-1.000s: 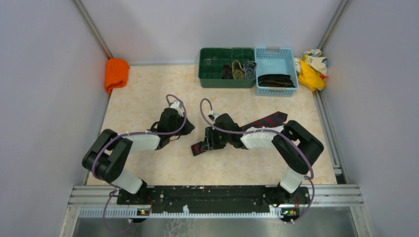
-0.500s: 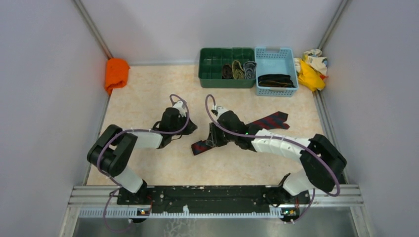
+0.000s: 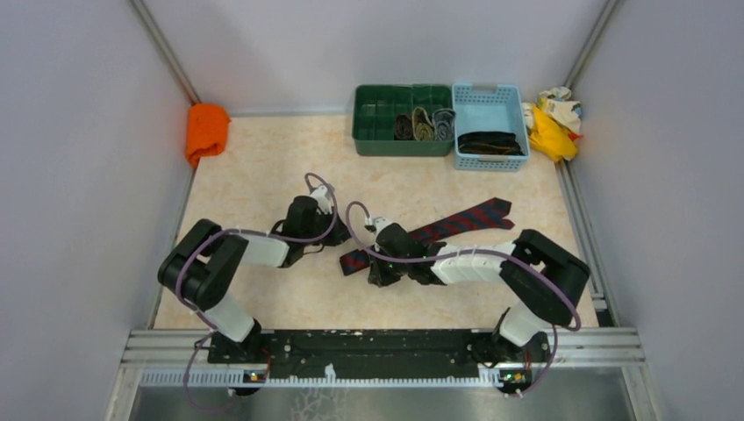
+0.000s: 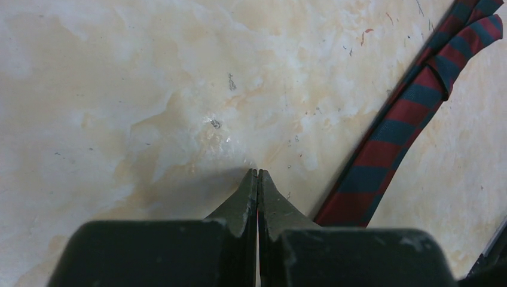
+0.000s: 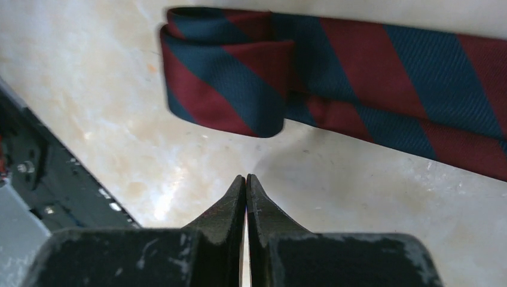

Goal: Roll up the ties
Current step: Roll the tie at the center of the board.

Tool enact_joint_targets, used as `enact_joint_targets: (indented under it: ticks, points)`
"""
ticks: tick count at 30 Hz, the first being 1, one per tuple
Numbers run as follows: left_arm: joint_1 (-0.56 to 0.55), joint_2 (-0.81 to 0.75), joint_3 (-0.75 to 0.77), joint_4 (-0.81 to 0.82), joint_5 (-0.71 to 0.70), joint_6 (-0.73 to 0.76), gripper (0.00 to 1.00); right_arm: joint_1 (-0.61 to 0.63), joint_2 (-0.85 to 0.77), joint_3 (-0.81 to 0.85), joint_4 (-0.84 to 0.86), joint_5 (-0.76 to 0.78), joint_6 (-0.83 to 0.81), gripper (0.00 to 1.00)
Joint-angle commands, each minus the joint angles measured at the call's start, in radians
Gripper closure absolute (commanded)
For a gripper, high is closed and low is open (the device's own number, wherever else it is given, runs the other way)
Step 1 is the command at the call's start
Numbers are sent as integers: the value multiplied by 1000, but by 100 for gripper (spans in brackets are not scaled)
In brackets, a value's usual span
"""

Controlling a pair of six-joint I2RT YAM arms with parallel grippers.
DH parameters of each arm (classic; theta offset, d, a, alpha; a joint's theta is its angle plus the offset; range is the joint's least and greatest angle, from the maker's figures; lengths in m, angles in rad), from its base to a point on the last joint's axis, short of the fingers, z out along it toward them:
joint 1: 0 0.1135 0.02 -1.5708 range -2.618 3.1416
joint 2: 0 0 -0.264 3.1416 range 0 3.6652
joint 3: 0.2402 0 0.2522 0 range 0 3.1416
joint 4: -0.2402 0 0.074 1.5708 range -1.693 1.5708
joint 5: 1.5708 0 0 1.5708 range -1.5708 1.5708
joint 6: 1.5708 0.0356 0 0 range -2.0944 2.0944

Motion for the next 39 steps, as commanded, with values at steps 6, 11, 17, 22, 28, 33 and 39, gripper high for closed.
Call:
enact_joint_targets:
  ticks: [6, 11, 17, 22, 28, 33, 39]
  points:
    - [-8, -9, -94, 88, 69, -35, 100, 9, 111, -69, 258, 56, 20, 100]
    - [-14, 5, -119, 106, 103, -42, 100, 9, 152, -66, 301, 46, 32, 100]
    - [-20, 8, -139, 137, 141, -49, 100, 8, 188, -18, 289, 59, 21, 100]
    - [-22, 18, -149, 178, 198, -60, 100, 8, 193, 4, 272, 56, 16, 100]
    - [-21, 24, -121, 129, 141, -51, 100, 8, 187, 1, 266, 28, 17, 100]
    - [-20, -6, -2, -154, -162, -60, 100, 13, 134, -5, 188, 62, -12, 100]
    - [-19, -151, 129, -428, -568, -120, 100, 76, 21, 79, -73, 293, -92, 98]
